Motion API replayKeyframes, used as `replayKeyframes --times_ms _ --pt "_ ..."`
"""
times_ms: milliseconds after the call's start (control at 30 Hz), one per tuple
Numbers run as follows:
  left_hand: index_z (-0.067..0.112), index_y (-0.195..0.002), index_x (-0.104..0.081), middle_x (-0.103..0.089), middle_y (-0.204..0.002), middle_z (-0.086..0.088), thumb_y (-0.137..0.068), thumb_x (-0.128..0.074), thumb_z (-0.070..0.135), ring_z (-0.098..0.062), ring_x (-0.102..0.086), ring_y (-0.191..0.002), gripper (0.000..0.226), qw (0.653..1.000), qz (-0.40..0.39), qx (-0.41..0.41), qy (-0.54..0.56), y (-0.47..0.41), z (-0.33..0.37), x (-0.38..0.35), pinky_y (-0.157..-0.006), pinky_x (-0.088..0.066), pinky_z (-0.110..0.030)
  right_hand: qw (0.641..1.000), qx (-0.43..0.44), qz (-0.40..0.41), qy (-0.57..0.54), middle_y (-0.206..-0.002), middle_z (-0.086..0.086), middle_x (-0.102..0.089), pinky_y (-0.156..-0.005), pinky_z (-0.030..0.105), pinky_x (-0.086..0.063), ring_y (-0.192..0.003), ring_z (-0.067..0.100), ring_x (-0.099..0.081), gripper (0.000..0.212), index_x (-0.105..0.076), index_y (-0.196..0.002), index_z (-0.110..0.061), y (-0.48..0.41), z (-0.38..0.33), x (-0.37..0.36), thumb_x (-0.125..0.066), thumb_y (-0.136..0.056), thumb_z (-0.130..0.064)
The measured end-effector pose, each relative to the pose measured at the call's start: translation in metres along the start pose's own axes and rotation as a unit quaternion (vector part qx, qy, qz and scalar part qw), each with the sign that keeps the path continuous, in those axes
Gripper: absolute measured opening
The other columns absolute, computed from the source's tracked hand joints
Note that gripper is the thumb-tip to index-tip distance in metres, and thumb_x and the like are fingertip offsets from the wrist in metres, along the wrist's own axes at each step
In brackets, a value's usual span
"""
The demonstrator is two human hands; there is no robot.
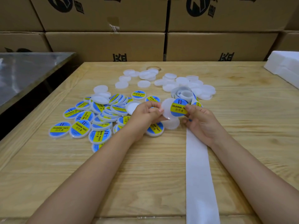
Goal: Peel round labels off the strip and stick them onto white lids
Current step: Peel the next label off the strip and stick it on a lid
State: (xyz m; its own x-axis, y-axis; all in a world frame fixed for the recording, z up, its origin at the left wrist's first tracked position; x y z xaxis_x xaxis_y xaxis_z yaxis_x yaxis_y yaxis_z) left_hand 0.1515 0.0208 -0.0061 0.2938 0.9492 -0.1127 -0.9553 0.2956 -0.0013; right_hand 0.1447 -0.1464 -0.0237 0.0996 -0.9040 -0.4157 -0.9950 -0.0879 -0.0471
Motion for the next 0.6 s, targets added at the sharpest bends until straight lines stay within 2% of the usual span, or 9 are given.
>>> replayKeyframes --times_ms 100,267,433,500,600 --pt "0.006 -0.089 -0.051 -0.062 -0.084 -0.015 -0.094 -0.045 -0.004 -0.011 -0.07 -0.067 0.012 1.0 -0.028 -0.001 0.001 0.0015 0.0015 -0.0044 -0.079 -0.054 -0.023 1.0 -0.014 0.002 0.006 -0.085 -0.001 -0.073 -0.062 0.02 -0.042 -0.076 0.009 -0.063 0.019 -0.064 -0.088 -0.008 -0.0008 0.0018 -0.0001 -0.059 -0.075 -0.022" --pt "0.008 -0.089 -0.052 -0.06 -0.093 -0.023 -0.094 -0.047 -0.001 -0.016 -0.068 -0.075 0.01 0.999 -0.031 -0.001 -0.037 0.0017 0.0025 -0.0056 -0.086 -0.052 -0.028 1.0 -0.02 0.024 0.005 -0.086 0.002 -0.072 -0.065 0.021 -0.042 -0.08 0.012 -0.062 0.021 -0.063 -0.088 -0.003 -0.0024 0.005 0.0005 -0.061 -0.075 -0.019" --pt "0.01 -0.088 -0.052 -0.059 -0.102 -0.031 -0.094 -0.049 0.002 -0.023 -0.066 -0.084 0.01 0.998 -0.028 0.002 -0.064 0.0027 0.0032 -0.0061 -0.094 -0.048 -0.036 0.999 -0.011 0.032 0.015 -0.082 0.003 -0.072 -0.059 0.019 -0.042 -0.073 0.01 -0.063 0.01 -0.068 -0.07 -0.01 -0.0021 0.0042 0.0 -0.063 -0.073 -0.019" --pt "0.01 -0.089 -0.052 -0.06 -0.107 -0.036 -0.094 -0.049 0.003 -0.032 -0.066 -0.094 0.009 0.997 -0.026 0.005 -0.073 0.0027 0.003 -0.0059 -0.096 -0.046 -0.042 0.999 -0.006 0.026 0.026 -0.078 0.002 -0.072 -0.058 0.017 -0.044 -0.071 0.008 -0.064 0.014 -0.071 -0.062 -0.013 -0.0015 0.0038 -0.0014 -0.063 -0.072 -0.018" --pt "0.01 -0.089 -0.053 -0.059 -0.109 -0.038 -0.094 -0.051 0.004 -0.04 -0.062 -0.104 0.007 0.996 -0.026 0.004 -0.085 0.0027 0.0025 -0.0058 -0.1 -0.046 -0.044 0.999 0.001 0.022 0.032 -0.073 0.001 -0.072 -0.057 0.016 -0.046 -0.067 0.007 -0.064 0.016 -0.073 -0.059 -0.014 -0.0009 0.0029 -0.0029 -0.063 -0.071 -0.017"
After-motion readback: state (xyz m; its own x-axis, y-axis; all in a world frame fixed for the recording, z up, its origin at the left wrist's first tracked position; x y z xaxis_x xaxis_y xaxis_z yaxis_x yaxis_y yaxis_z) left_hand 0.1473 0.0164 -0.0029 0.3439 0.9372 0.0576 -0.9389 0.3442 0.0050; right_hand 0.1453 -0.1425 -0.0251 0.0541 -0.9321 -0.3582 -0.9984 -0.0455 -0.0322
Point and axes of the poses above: each hand's wrist, its own y-axis away from the middle knuckle, its own x-axis out of the back of the hand, z = x × y, the point moved 4 cm from there along -y, towards the middle knuckle
